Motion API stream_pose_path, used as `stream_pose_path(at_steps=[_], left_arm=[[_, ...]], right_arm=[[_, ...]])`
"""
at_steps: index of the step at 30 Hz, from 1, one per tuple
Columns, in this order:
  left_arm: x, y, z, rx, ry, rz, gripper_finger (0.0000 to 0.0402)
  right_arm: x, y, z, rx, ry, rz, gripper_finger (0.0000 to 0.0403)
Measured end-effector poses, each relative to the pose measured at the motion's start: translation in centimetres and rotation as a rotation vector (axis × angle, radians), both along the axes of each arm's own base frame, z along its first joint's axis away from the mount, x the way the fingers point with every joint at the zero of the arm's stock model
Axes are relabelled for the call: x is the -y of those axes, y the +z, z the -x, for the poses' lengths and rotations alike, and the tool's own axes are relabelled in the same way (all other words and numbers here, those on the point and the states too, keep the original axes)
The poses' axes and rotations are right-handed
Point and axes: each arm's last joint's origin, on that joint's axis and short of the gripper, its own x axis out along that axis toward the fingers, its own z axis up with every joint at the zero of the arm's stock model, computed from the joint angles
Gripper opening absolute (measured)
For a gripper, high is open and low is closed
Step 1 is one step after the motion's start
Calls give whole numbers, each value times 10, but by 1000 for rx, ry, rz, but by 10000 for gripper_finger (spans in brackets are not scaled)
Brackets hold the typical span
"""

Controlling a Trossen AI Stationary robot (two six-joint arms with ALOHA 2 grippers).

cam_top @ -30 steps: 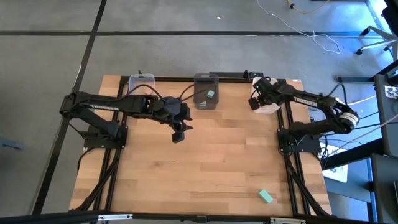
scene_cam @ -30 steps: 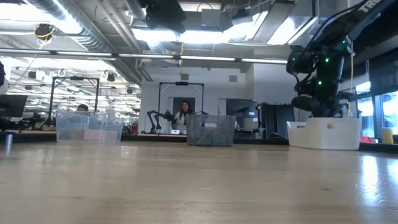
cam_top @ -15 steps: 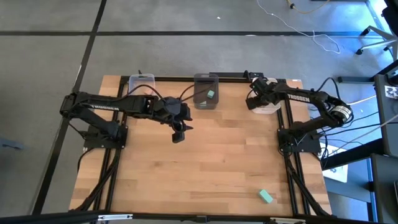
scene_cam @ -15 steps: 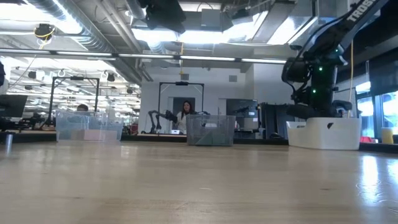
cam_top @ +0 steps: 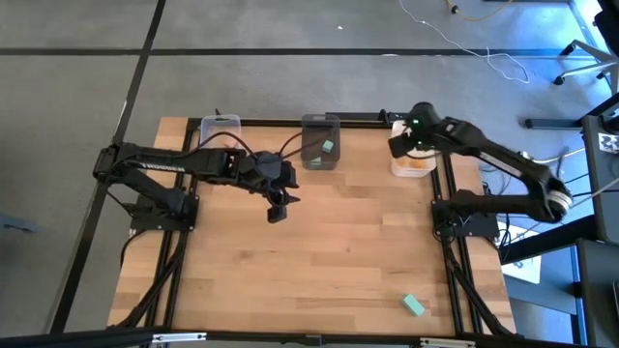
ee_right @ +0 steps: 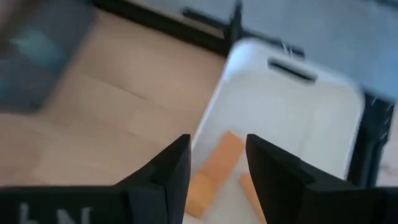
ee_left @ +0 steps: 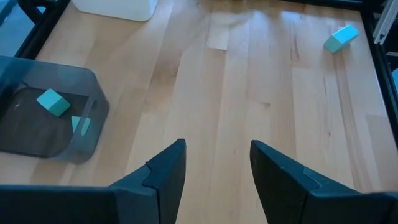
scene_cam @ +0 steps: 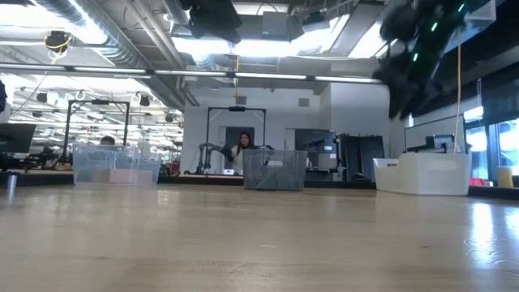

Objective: Sort & place blocks by color
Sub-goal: Put the blue block into the black bin

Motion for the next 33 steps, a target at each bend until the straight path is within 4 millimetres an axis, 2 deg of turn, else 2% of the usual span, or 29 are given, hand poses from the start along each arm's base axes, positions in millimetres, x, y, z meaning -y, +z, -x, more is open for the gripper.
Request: stream_pose_path(at_steps=[5, 10, 13, 21, 28, 33], left_arm=[[4, 0, 0, 0, -15, 0, 170], [10, 0, 0, -2, -41, 1, 170], [14, 0, 1, -5, -100, 40, 170], [21, 0, 1, -8, -193, 106, 170], [28, 0, 2, -9, -217, 107, 170], [35, 0, 3, -11, -238, 111, 170]], right_arm=[[-35, 43, 11, 129, 227, 37, 157], [-75, 61, 22, 260, 503, -34, 157], [-95, 65, 27, 330, 596, -102, 157], [-134, 68, 29, 382, 829, -235, 157], [-167, 63, 20, 336, 981, -405, 157], [-196, 55, 13, 252, 1042, -587, 157]])
